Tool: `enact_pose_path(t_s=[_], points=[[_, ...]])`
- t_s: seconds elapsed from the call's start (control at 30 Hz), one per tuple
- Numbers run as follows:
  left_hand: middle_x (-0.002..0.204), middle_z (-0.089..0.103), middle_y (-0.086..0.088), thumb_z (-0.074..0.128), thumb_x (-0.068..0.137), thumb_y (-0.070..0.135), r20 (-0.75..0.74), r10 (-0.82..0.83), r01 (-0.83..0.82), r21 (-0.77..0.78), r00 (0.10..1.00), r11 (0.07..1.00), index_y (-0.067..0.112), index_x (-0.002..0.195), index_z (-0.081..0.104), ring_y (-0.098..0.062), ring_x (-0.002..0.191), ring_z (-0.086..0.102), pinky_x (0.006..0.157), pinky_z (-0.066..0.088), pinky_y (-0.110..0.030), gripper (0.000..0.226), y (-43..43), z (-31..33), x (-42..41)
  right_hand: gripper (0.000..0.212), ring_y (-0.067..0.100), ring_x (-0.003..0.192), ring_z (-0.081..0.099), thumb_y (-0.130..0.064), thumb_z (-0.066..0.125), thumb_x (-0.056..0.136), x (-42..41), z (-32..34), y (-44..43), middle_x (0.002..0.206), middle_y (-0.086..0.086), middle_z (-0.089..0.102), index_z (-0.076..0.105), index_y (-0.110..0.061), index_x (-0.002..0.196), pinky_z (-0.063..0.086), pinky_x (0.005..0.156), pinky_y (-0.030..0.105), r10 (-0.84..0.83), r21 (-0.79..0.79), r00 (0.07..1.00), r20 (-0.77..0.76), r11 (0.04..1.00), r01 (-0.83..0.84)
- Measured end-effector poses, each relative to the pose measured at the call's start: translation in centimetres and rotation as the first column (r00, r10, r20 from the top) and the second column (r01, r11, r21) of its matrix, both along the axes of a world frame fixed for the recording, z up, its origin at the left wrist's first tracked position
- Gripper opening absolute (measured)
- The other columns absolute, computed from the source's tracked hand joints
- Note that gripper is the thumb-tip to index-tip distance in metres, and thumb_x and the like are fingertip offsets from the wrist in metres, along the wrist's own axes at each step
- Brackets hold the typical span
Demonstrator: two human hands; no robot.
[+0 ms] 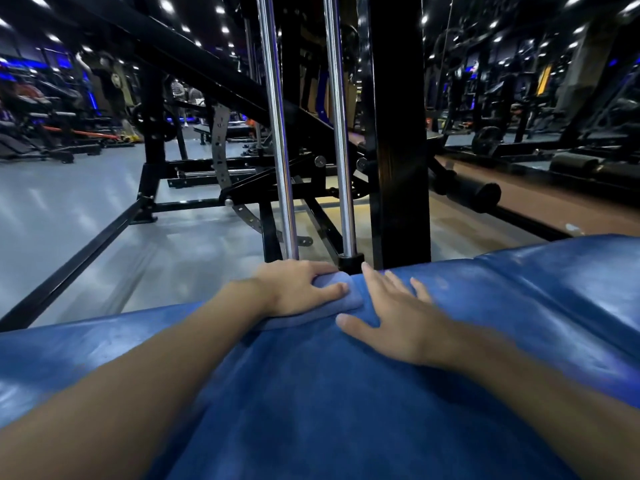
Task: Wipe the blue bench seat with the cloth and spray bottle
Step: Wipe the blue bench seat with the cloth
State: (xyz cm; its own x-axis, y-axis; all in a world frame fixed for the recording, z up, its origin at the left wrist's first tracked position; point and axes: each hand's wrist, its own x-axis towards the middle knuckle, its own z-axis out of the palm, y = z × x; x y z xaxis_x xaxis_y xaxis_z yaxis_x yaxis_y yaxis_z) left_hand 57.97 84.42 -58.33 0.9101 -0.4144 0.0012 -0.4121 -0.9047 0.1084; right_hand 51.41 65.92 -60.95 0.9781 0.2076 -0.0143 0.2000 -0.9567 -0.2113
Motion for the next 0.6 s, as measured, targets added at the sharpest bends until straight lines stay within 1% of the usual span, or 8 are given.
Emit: enact_pose_path(t_s=[0.07,0.1,0.23,0.33,0.4,0.47,0.53,0.6], points=[[0.141,0.055,0.008,0.030,0.085,0.080,0.003,-0.016,0.016,-0.014,1.000,1.000,0.053,0.141,0.038,-0.022,0.127,0.051,0.094,0.041,-0.034,0.062,-0.2,-0.2,0.2,0.098,0.013,0.149,-0.007,-0.077,0.027,0.085,-0.1,-0.2,0.2,0.164,-0.005,0.000,-0.012,-0.018,0.153,-0.003,0.120,0.047,-0.011,-0.030,1.000,0.018,0.999,0.012],[0.141,0.055,0.008,0.030,0.085,0.080,-0.008,-0.018,0.017,-0.026,1.000,1.000,0.053,0.141,0.037,-0.021,0.128,0.050,0.095,0.040,-0.033,0.063,0.2,-0.2,0.3,0.099,0.013,0.149,-0.007,-0.077,0.026,0.085,-0.2,-0.2,0.2,0.164,-0.005,0.000,-0.012,-0.017,0.154,-0.003,0.120,0.047,-0.015,-0.043,1.000,0.015,0.999,0.016],[0.146,0.050,0.009,0.032,0.086,0.079,-0.024,-0.032,0.031,-0.035,0.999,0.999,0.052,0.143,0.036,-0.020,0.132,0.046,0.090,0.032,-0.030,0.063,2.2,-0.3,-0.3,0.093,0.013,0.149,-0.006,-0.072,0.026,0.089,-0.9,0.2,0.6,0.164,-0.005,0.001,-0.008,-0.016,0.154,-0.004,0.119,0.049,-0.040,-0.090,0.999,0.021,0.995,0.042],[0.147,0.049,0.010,0.031,0.087,0.078,-0.021,-0.015,0.014,-0.016,1.000,1.000,0.053,0.143,0.035,-0.020,0.133,0.045,0.087,0.031,-0.031,0.061,4.2,-0.2,-0.9,0.089,0.013,0.149,-0.006,-0.068,0.028,0.091,-1.3,0.5,2.2,0.164,-0.002,0.003,-0.007,-0.016,0.154,-0.004,0.119,0.050,-0.055,-0.064,0.998,0.005,0.996,0.055],[0.145,0.051,0.012,0.031,0.088,0.077,-0.029,0.004,-0.005,-0.015,1.000,1.000,0.054,0.142,0.036,-0.018,0.132,0.047,0.086,0.030,-0.031,0.059,6.1,-0.1,-1.3,0.091,0.013,0.149,-0.007,-0.071,0.026,0.089,-1.3,0.3,3.6,0.164,-0.003,0.001,-0.007,-0.017,0.154,-0.005,0.119,0.049,-0.064,-0.042,0.998,-0.019,0.997,0.063],[0.142,0.053,0.014,0.031,0.088,0.077,-0.045,0.025,-0.025,-0.013,0.999,1.000,0.057,0.139,0.037,-0.018,0.129,0.049,0.091,0.034,-0.031,0.055,8.4,0.1,-1.7,0.094,0.015,0.149,-0.009,-0.077,0.020,0.085,-1.0,-0.1,4.4,0.164,-0.003,-0.001,-0.008,-0.019,0.154,-0.006,0.119,0.051,-0.077,-0.062,0.997,-0.019,0.995,0.076],[0.139,0.056,0.013,0.031,0.088,0.078,-0.065,0.028,-0.030,-0.023,0.998,0.999,0.058,0.137,0.037,-0.018,0.127,0.050,0.100,0.039,-0.036,0.054,10.2,0.2,-2.1,0.095,0.016,0.149,-0.010,-0.079,0.016,0.083,-0.9,-0.4,4.5,0.164,-0.002,-0.003,-0.009,-0.020,0.154,-0.005,0.119,0.052,-0.078,-0.088,0.997,-0.011,0.993,0.077],[0.139,0.056,0.011,0.031,0.089,0.076,-0.064,0.029,-0.030,-0.007,0.998,1.000,0.056,0.138,0.038,-0.019,0.126,0.051,0.103,0.039,-0.037,0.053,10.7,0.3,-2.2,0.096,0.016,0.150,-0.009,-0.080,0.014,0.082,-0.9,-0.5,4.4,0.164,-0.002,-0.002,-0.008,-0.020,0.154,-0.003,0.119,0.053,-0.068,-0.108,0.998,0.008,0.992,0.069]])
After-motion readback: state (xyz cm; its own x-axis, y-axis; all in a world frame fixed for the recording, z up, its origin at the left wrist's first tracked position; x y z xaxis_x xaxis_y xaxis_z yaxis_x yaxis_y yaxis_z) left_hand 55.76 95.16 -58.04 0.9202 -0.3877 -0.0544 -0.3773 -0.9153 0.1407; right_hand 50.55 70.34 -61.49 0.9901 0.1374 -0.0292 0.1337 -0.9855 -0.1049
